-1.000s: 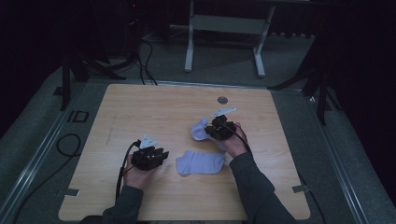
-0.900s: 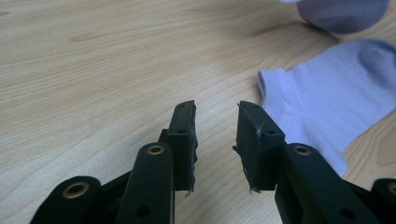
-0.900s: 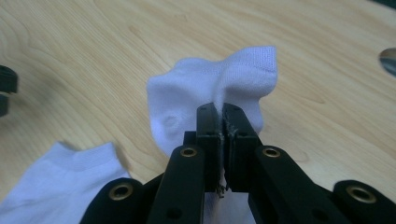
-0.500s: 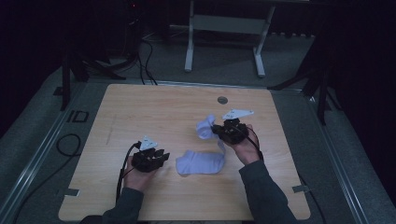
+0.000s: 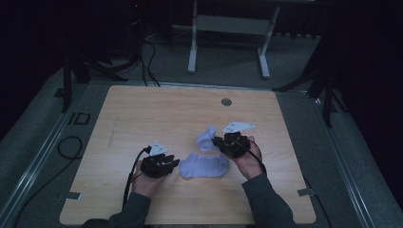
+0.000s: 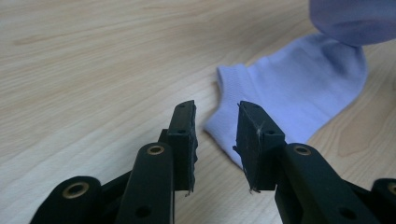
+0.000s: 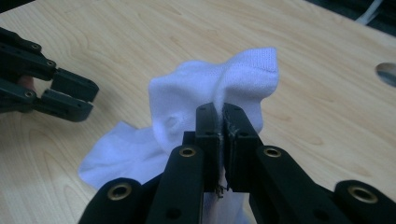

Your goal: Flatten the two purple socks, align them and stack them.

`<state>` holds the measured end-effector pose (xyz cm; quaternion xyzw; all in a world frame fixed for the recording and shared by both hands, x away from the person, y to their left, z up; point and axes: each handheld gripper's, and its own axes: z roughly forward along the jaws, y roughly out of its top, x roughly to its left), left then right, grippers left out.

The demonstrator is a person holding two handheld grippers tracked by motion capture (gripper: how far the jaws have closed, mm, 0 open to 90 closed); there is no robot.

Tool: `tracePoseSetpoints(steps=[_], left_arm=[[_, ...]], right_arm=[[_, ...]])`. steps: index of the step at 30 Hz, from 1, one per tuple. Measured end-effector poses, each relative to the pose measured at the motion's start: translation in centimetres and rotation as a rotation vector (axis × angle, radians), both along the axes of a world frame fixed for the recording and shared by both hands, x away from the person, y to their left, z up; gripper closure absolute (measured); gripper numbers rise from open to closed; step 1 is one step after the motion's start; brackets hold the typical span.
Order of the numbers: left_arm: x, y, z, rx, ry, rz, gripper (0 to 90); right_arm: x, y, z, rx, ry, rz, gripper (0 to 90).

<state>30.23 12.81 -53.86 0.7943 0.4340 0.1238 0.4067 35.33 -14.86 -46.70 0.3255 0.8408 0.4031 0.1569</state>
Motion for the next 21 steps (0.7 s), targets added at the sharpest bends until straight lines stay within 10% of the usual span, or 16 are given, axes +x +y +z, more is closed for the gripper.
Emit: tracePoseSetpoints(steps=[21], left_arm=[[-0.2, -1.2, 0.2, -0.025, 0.007, -0.041, 63.3]], right_arm=[[-1.1, 2.2, -3.1, 0.004, 0.060, 0.049, 85.5]])
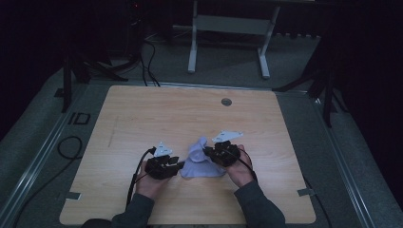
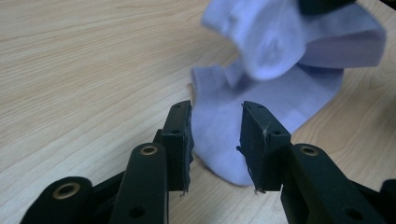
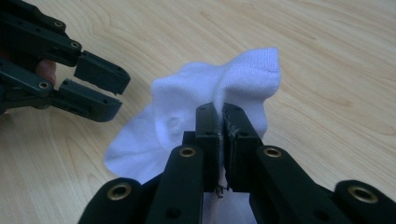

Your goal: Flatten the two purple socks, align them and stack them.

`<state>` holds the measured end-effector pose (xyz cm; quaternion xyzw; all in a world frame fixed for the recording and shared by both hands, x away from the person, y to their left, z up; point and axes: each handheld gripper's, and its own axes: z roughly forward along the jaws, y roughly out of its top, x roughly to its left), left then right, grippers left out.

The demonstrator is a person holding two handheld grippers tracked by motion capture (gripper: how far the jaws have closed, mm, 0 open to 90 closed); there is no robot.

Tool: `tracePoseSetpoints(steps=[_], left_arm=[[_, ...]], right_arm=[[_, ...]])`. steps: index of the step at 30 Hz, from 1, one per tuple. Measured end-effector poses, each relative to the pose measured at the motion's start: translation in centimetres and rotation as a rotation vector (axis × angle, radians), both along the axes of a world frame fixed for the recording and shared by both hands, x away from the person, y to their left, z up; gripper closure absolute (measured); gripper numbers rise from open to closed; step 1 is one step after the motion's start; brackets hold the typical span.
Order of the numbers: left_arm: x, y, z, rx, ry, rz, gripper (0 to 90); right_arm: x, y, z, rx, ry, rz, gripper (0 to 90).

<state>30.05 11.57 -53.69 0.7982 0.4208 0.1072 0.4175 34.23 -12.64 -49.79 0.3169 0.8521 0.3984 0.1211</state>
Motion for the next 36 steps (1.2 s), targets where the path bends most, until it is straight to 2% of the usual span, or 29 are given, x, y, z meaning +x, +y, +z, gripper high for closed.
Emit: tracePoseSetpoints(steps=[7, 11, 14, 16, 17, 19, 20, 23, 24, 25, 29, 32, 36], left_arm=[[0.4, -1.4, 0.0, -0.002, 0.001, -0.025, 61.1], [0.8, -2.0, -0.1, -0.016, 0.006, -0.033, 61.2], [1.0, -2.2, -0.1, -0.025, 0.013, -0.037, 65.9], [1.1, -2.3, -0.1, -0.019, 0.014, -0.039, 77.9], [1.1, -2.4, 0.0, -0.017, 0.012, -0.041, 77.9], [1.0, -2.3, 0.1, -0.015, 0.008, -0.039, 86.9], [1.0, -2.3, 0.2, -0.016, 0.006, -0.039, 88.0], [0.9, -2.2, 0.5, -0.015, -0.004, -0.039, 88.4], [0.9, -2.2, 0.6, -0.015, -0.010, -0.038, 88.5], [0.9, -2.2, 0.6, -0.015, -0.010, -0.038, 88.6], [0.9, -2.1, 0.6, -0.011, -0.012, -0.036, 88.6], [0.9, -2.2, 0.5, -0.007, -0.010, -0.038, 88.6], [0.9, -2.1, 0.5, -0.005, -0.012, -0.037, 88.6]], right_arm=[[-0.2, 0.3, -0.4, 0.011, 0.006, 0.011, 85.6], [-0.3, 0.4, -0.5, 0.014, 0.010, 0.016, 85.5], [-0.4, 0.5, -0.6, 0.015, 0.008, 0.022, 85.5], [-0.5, 0.6, -0.7, 0.012, 0.011, 0.026, 85.5], [-0.5, 0.6, -0.7, 0.012, 0.011, 0.026, 85.5], [-0.5, 0.6, -0.9, 0.010, 0.015, 0.027, 85.5], [-0.5, 0.5, -1.0, 0.012, 0.020, 0.027, 85.0], [-0.5, 0.4, -1.0, 0.008, 0.025, 0.032, 82.0], [-0.6, 0.4, -1.0, 0.012, 0.028, 0.047, 74.5], [-0.6, 0.4, -1.0, 0.012, 0.028, 0.047, 74.5], [-0.8, -0.1, -0.2, 0.062, 0.032, 0.051, 61.9], [-1.0, -1.4, 1.1, 0.100, 0.004, 0.023, 60.4], [-1.1, -2.5, 1.6, 0.089, -0.009, -0.005, 62.5]])
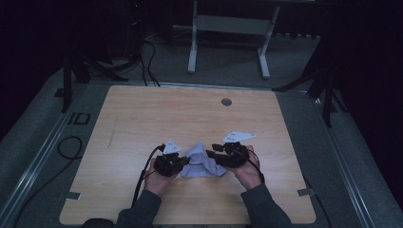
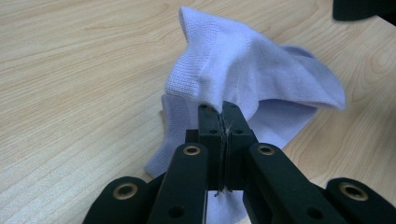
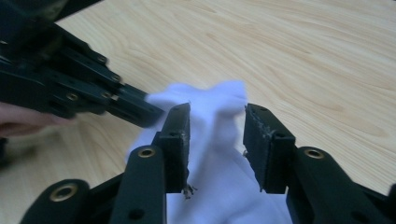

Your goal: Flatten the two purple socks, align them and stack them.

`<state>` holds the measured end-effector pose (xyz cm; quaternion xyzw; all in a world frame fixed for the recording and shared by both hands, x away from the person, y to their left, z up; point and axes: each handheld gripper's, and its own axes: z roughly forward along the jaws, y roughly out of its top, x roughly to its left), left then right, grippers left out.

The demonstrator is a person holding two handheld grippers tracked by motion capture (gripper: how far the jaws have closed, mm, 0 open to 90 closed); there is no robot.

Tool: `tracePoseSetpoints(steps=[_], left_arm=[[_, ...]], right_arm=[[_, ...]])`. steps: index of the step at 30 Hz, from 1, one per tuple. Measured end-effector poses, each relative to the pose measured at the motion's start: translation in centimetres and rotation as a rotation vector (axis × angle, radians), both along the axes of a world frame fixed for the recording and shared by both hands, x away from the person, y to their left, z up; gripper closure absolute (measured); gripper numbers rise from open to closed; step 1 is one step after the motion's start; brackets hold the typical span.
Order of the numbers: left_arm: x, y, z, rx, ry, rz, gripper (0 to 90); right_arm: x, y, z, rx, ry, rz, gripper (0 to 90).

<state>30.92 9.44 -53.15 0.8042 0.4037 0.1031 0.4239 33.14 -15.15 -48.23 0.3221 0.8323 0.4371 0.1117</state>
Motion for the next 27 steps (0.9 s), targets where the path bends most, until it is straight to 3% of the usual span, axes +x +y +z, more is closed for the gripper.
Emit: tracePoseSetpoints(steps=[3, 4, 5, 6, 7, 8, 9, 10, 13, 14, 15, 18, 27], left_arm=[[0.0, 0.1, 0.0, 0.000, -0.001, 0.005, 88.6], [0.0, 0.1, 0.0, 0.001, -0.001, 0.005, 88.6], [0.0, 0.1, 0.0, -0.001, -0.001, 0.008, 88.6], [0.0, 0.1, 0.0, 0.001, 0.000, 0.008, 88.6], [0.0, 0.1, 0.0, 0.001, 0.000, 0.008, 88.6], [0.0, 0.1, 0.0, 0.002, -0.001, 0.009, 88.6], [0.0, 0.1, 0.0, 0.002, -0.001, 0.009, 88.6], [0.0, 0.1, 0.0, 0.002, -0.001, 0.009, 88.6], [0.0, 0.1, 0.0, 0.003, -0.002, 0.009, 88.6], [0.0, 0.1, 0.0, 0.003, -0.002, 0.009, 88.6], [0.0, 0.2, 0.0, 0.003, -0.003, 0.009, 88.6], [-0.1, 0.2, 0.1, 0.002, -0.002, 0.008, 88.6], [-0.5, 0.9, 0.1, -0.002, 0.008, 0.013, 88.6]], right_arm=[[0.0, -0.9, -0.5, -0.063, 0.006, -0.035, 62.9], [0.0, -1.5, -1.3, -0.106, 0.037, -0.047, 61.7], [0.0, -1.5, -1.3, -0.106, 0.037, -0.047, 61.7], [0.2, -2.1, -2.3, -0.137, 0.086, -0.061, 60.9], [0.2, -2.1, -2.3, -0.137, 0.086, -0.061, 60.9], [0.6, -2.5, -3.4, -0.146, 0.133, -0.082, 60.9], [0.6, -2.5, -3.4, -0.146, 0.133, -0.082, 60.9], [0.9, -2.8, -4.2, -0.150, 0.167, -0.093, 60.9], [1.4, -2.8, -5.0, -0.153, 0.205, -0.101, 61.8], [1.6, -2.7, -5.4, -0.161, 0.220, -0.106, 70.7], [1.6, -2.7, -5.4, -0.161, 0.220, -0.106, 70.7], [1.6, -2.7, -5.8, -0.169, 0.224, -0.109, 85.9], [1.7, -3.0, -6.0, -0.163, 0.234, -0.127, 88.2]])
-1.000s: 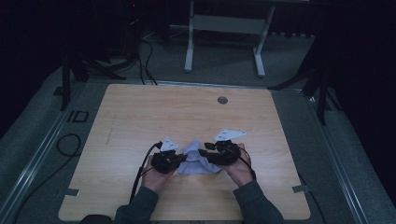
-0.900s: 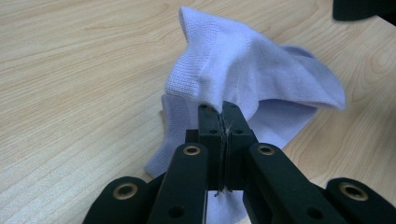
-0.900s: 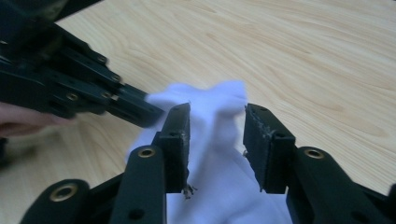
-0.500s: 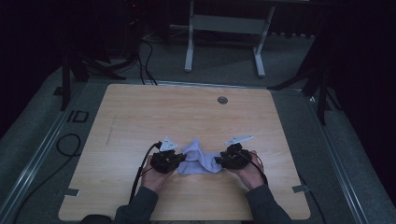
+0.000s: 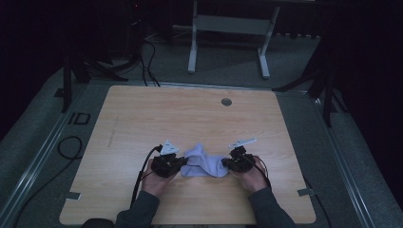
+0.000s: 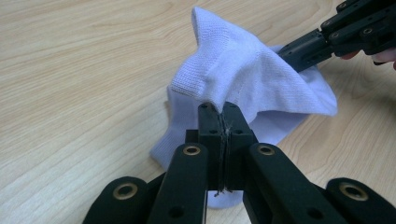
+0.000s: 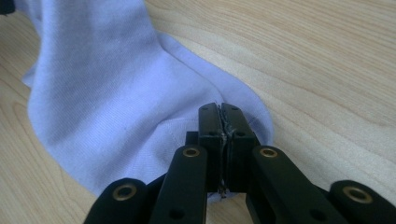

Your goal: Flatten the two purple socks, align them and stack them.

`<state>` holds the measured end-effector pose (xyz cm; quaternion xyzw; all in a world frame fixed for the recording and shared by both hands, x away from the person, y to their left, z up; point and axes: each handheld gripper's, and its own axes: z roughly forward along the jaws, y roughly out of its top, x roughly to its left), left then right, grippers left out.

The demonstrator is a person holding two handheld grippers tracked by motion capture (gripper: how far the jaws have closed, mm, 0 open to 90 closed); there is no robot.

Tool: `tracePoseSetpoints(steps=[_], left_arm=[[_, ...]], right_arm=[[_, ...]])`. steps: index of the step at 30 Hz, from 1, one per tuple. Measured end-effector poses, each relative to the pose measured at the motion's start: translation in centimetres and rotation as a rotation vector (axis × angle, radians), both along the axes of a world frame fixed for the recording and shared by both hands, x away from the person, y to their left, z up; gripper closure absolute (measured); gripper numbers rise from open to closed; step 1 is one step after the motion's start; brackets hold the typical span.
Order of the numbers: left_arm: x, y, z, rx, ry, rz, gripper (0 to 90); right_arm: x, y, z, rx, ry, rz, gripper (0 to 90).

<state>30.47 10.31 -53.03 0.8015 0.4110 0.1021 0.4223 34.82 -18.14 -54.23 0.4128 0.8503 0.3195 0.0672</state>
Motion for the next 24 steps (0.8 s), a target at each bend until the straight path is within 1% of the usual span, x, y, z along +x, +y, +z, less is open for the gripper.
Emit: tracePoseSetpoints(steps=[2, 3, 5, 6, 7, 8, 10, 11, 14, 15, 17, 19, 20, 21, 22, 23, 24], left_arm=[[-0.1, 0.3, -0.1, -0.003, 0.007, 0.007, 88.6], [-0.1, 0.5, -0.2, 0.001, 0.011, 0.009, 88.5], [-0.1, 0.7, -0.2, 0.001, 0.016, 0.014, 88.6], [-0.1, 0.7, -0.2, 0.001, 0.016, 0.014, 88.6], [-0.1, 0.7, -0.3, -0.001, 0.020, 0.014, 88.5], [-0.1, 0.7, -0.3, -0.001, 0.020, 0.014, 88.5], [-0.1, 0.7, -0.3, -0.002, 0.026, 0.010, 88.5], [-0.2, 0.7, -0.3, -0.002, 0.028, 0.007, 88.5], [-0.3, 0.7, -0.3, -0.001, 0.033, 0.002, 88.5], [-0.3, 0.7, -0.3, -0.001, 0.033, 0.003, 88.5], [-0.4, 0.9, -0.4, -0.001, 0.043, 0.003, 88.5], [-0.4, 0.9, -0.5, -0.002, 0.049, 0.004, 88.5], [-0.4, 0.9, -0.5, -0.004, 0.056, 0.003, 88.5], [-0.4, 1.0, -0.6, -0.003, 0.062, 0.000, 88.4], [-0.4, 1.0, -0.6, -0.002, 0.066, -0.002, 88.4], [-0.5, 0.9, -0.7, -0.005, 0.075, -0.001, 88.4], [-0.5, 0.9, -0.7, -0.005, 0.075, -0.001, 88.4]], right_arm=[[-0.1, 0.0, 0.0, 0.006, -0.002, -0.003, 88.4], [-0.2, -0.1, 0.3, 0.027, -0.006, -0.004, 88.5], [-0.3, -0.1, 0.6, 0.046, -0.013, -0.004, 88.5], [-0.3, -0.1, 0.6, 0.046, -0.013, -0.004, 88.5], [-0.4, -0.2, 1.1, 0.055, -0.023, 0.002, 88.5], [-0.4, -0.2, 1.1, 0.055, -0.023, 0.002, 88.5], [-0.5, -0.1, 1.4, 0.062, -0.037, 0.006, 88.5], [-0.6, -0.1, 1.8, 0.065, -0.048, 0.001, 88.5], [-0.5, -0.1, 2.0, 0.070, -0.060, -0.004, 88.5], [-0.5, -0.2, 2.1, 0.074, -0.072, -0.014, 88.6], [-0.5, -0.4, 2.2, 0.077, -0.077, -0.024, 88.6], [-0.5, -0.4, 2.2, 0.071, -0.083, -0.028, 88.5], [-0.5, -0.5, 2.2, 0.056, -0.086, -0.033, 88.5], [-0.4, -0.5, 1.9, 0.027, -0.093, -0.043, 88.5], [-0.4, -0.5, 1.9, 0.027, -0.093, -0.043, 88.5], [-0.3, -0.6, 1.4, 0.011, -0.082, -0.047, 88.5], [-0.3, -0.6, 1.4, 0.011, -0.082, -0.047, 88.5]])
